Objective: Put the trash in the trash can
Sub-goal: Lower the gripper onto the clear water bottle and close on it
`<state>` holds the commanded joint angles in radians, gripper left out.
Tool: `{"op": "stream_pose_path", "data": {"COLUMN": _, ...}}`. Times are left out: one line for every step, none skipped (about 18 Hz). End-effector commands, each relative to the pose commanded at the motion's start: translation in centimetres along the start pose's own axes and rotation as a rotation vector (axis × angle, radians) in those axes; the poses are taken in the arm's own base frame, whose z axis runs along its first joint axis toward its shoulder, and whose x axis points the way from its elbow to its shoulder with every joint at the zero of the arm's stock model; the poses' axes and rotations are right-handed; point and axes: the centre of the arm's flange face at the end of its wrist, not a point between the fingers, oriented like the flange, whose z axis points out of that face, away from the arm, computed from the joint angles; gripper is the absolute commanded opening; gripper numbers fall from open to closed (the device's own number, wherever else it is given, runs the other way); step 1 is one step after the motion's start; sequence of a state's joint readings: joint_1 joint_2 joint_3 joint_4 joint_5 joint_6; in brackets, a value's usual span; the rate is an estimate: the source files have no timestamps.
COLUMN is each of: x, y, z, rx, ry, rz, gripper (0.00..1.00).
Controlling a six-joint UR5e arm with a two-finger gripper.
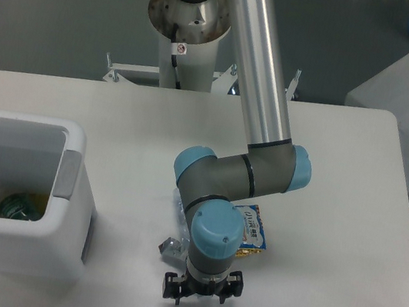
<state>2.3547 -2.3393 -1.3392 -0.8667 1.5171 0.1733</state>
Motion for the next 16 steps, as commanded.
{"op": "stream_pose_path", "data": {"x": 0.0, "y": 0.09, "z": 0.01, "rx": -0.002, "ry": -0.001, "rz": 0.0, "gripper": 0.84}}
{"op": "stream_pose_path", "data": {"x": -0.02, "y": 0.15, "z": 0.07, "rx": -0.004, "ry": -0.004, "rz": 0.0, "gripper": 0.82}}
{"op": "stream_pose_path", "data": {"x": -0.02, "y": 0.21, "z": 0.13, "rx": -0.005, "ry": -0.004, "rz": 0.0, "gripper": 0.81}}
{"op": "stream_pose_path", "data": {"x": -0.01, "y": 0.26, "z": 0.19, "rx": -0.007, "ry": -0.003, "rz": 0.0, "gripper": 0.78}}
{"op": "stream_pose_path", "data": {"x": 0.1, "y": 0.26, "z": 0.19, "rx": -0.007, "ry": -0.003, "rz": -0.002, "gripper": 0.75}}
{"op": "stream_pose_path", "data": {"x": 0.1, "y": 0.25, "z": 0.18, "rx": -0.005, "ry": -0.003, "rz": -0.002, "gripper": 0.71}}
{"op": "stream_pose_path", "data": {"x": 0.11, "y": 0.3, "z": 0.24, "rx": -0.007, "ry": -0.003, "rz": -0.005, "gripper": 0.69}}
{"op": "stream_pose_path", "data": {"x": 0.1, "y": 0.29, "z": 0.13, "rx": -0.006, "ry": -0.005, "rz": -0.005, "gripper": 0.64}}
{"op": "stream_pose_path", "data": {"x": 0.1, "y": 0.29, "z": 0.13, "rx": -0.006, "ry": -0.005, "rz": -0.005, "gripper": 0.62}}
{"op": "stream_pose_path", "data": {"x": 0.21, "y": 0.29, "z": 0.13, "rx": -0.006, "ry": -0.005, "rz": -0.003, "gripper": 0.57}}
{"op": "stream_pose_path", "data": {"x": 0.22, "y": 0.33, "z": 0.08, "rx": -0.006, "ry": -0.005, "rz": -0.006, "gripper": 0.55}}
{"op": "stream_pose_path", "data": {"x": 0.21, "y": 0.38, "z": 0.14, "rx": -0.007, "ry": -0.006, "rz": -0.01, "gripper": 0.51}}
{"op": "stream_pose_path", "data": {"x": 0.18, "y": 0.56, "z": 0.14, "rx": -0.01, "ry": -0.012, "rz": -0.011, "gripper": 0.49}}
{"op": "stream_pose_path", "data": {"x": 0.28, "y": 0.69, "z": 0.0, "rx": -0.008, "ry": -0.017, "rz": -0.009, "gripper": 0.48}}
{"op": "stream_pose_path", "data": {"x": 0.28, "y": 0.78, "z": -0.01, "rx": -0.008, "ry": -0.018, "rz": -0.008, "gripper": 0.46}}
{"op": "stream_pose_path", "data": {"x": 0.29, "y": 0.83, "z": 0.05, "rx": -0.009, "ry": -0.018, "rz": -0.008, "gripper": 0.43}}
